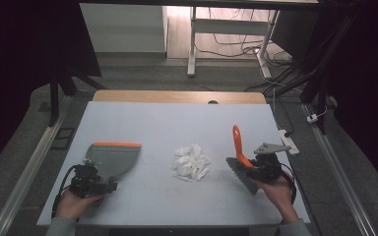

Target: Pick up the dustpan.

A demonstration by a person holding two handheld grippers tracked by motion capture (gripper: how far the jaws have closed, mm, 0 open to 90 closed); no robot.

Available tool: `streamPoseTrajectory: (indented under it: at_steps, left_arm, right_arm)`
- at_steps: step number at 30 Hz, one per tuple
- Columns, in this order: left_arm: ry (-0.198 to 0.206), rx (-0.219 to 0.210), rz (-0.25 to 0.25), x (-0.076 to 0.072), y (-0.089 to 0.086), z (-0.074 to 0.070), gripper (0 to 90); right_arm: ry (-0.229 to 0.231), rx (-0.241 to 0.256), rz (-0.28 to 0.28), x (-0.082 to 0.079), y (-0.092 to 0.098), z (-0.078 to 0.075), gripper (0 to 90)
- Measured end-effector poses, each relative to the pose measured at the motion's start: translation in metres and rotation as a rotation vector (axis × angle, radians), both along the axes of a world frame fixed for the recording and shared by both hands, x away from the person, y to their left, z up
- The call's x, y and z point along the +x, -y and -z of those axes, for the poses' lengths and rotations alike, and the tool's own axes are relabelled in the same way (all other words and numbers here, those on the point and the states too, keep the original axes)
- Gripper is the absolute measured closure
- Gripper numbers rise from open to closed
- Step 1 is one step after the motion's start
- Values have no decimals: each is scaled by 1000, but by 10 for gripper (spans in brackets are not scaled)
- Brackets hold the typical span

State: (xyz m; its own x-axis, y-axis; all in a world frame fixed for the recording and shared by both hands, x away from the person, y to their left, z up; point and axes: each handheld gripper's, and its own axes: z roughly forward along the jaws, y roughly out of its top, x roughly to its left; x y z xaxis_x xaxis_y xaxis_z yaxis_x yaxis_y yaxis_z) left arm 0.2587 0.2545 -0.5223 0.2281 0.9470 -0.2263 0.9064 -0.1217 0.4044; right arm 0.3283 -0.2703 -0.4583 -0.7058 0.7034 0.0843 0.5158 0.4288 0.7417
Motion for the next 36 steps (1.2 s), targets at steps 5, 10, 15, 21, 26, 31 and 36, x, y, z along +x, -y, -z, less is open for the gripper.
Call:
streamPoseTrajectory:
  at_steps: [5, 10, 15, 21, 26, 31, 36]
  left_arm:
    - [7, -8, -20, 2, 0, 2, 217]
    - [17, -18, -38, 2, 0, 2, 267]
    - [20, -22, -58, 2, -2, 2, 321]
    - [18, -14, -77, 2, -3, 1, 370]
    - [19, -38, -80, 2, -2, 1, 441]
    - [21, -71, -70, 2, -1, 2, 544]
    - [29, -70, -76, 1, -2, 2, 586]
  right_arm:
    - [-2, -2, 4, 0, 0, 0, 702]
    - [-2, 0, 6, 0, 0, 0, 703]
    - [-2, 3, 9, 0, 0, -1, 703]
    - [-3, 2, 11, 0, 0, 0, 703]
    - [-3, 0, 8, 0, 0, 0, 702]
    - [-3, 2, 11, 0, 0, 0, 703]
    - [-2, -1, 12, 0, 1, 0, 702]
